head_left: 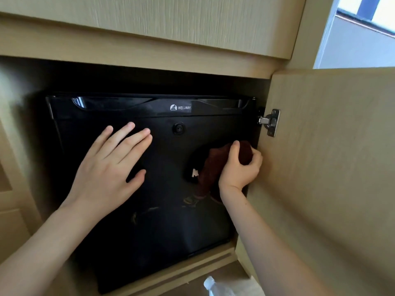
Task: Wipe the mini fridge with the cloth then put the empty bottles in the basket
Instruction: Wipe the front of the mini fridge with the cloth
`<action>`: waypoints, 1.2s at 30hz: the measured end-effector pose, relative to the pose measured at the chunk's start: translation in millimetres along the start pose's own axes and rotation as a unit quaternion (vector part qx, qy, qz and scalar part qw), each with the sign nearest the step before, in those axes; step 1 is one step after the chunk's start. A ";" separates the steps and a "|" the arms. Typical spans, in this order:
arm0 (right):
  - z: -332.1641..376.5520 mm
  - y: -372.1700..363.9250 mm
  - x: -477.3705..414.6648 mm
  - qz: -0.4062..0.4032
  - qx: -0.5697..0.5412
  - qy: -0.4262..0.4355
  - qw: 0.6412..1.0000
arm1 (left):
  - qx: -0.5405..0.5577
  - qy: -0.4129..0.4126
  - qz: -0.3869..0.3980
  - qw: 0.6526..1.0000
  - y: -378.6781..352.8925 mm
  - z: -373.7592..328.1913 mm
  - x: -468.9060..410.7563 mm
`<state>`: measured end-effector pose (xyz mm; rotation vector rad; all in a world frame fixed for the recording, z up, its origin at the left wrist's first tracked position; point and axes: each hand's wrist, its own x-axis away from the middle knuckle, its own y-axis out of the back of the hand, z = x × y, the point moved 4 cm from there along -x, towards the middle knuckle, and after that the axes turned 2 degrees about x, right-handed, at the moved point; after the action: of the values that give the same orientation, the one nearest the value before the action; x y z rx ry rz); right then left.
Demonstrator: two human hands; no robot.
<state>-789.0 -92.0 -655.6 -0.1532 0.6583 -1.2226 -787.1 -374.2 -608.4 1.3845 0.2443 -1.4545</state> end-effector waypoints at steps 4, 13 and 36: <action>-6.4 6.8 2.7 0.019 0.038 -0.017 0.999 | -0.004 -0.002 0.001 1.000 2.1 -2.0 -1.4; 34.6 -26.2 8.9 0.082 -0.006 0.085 0.993 | -0.009 -0.013 -0.008 1.000 1.9 -0.2 2.8; -70.1 44.4 90.8 0.223 0.129 0.107 0.960 | -0.016 -0.012 0.012 1.000 1.4 3.6 16.4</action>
<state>-774.1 -142.0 -767.0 0.3373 0.6687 -0.8810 -784.2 -386.1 -619.9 1.3388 0.2352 -1.4411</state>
